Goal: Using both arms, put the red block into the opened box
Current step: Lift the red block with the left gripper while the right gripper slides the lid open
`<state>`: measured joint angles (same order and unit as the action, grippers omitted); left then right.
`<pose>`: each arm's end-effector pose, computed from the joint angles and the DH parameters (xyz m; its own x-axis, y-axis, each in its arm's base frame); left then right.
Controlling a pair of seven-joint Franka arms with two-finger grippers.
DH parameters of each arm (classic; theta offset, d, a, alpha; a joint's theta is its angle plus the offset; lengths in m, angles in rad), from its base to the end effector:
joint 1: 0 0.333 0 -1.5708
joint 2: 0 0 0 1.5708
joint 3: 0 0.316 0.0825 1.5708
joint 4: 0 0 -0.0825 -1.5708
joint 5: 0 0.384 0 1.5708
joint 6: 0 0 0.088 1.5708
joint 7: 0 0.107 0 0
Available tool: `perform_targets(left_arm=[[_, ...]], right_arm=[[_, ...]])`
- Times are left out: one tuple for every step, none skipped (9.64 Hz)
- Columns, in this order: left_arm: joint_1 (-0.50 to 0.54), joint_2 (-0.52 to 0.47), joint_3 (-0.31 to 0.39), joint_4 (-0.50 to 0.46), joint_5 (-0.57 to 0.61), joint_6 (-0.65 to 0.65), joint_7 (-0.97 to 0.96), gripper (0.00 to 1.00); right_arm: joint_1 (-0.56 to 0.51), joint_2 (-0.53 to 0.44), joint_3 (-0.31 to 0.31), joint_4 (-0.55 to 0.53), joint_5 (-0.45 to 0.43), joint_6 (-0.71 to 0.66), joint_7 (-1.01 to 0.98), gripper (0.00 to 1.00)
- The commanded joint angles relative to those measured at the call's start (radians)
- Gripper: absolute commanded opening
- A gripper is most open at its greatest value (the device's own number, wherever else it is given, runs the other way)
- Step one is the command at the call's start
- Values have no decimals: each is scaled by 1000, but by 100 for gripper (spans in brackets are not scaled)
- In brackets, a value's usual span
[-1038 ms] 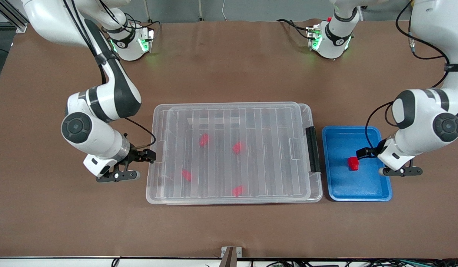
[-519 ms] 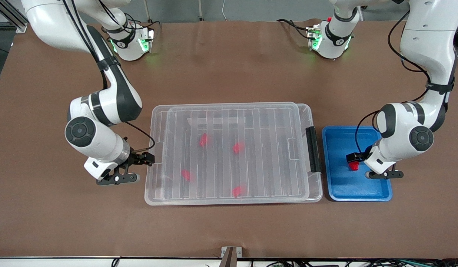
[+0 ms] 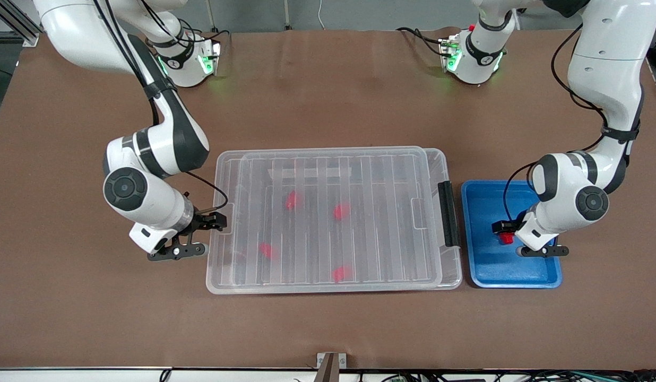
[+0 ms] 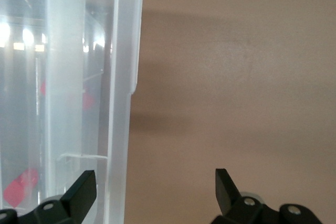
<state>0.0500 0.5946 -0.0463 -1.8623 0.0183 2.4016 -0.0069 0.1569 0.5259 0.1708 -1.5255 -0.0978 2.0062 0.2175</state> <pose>0.6341 0.0039 0.1919 0.9985 0.0036 -0.0546 0.0044 -0.9999 0.0140 0.6621 0.2004 0.3537 0.9907 0.1314 -0.0358 0.1318 -0.9912 0.0096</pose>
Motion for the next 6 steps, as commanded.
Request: perform_targets(left_arm=[[-4, 25, 0, -12, -6, 34, -5, 13], [-5, 30, 0, -14, -3, 48, -7, 1], [-6, 31, 0, -12, -3, 50, -7, 0], [-1, 22, 0, -14, -3, 47, -4, 0], [1, -13, 0, -20, -3, 33, -5, 0], [1, -78, -1, -30, -3, -1, -8, 0]], right_arm=[[-22, 8, 12, 7, -31, 13, 5, 100], [-43, 8, 12, 7, -31, 13, 0, 100], [-52, 8, 9, 7, -39, 14, -3, 100], [-60, 8, 7, 7, -69, 13, -9, 100], [-65, 8, 6, 5, -75, 13, -18, 100], [-80, 8, 4, 5, -76, 10, -53, 100]])
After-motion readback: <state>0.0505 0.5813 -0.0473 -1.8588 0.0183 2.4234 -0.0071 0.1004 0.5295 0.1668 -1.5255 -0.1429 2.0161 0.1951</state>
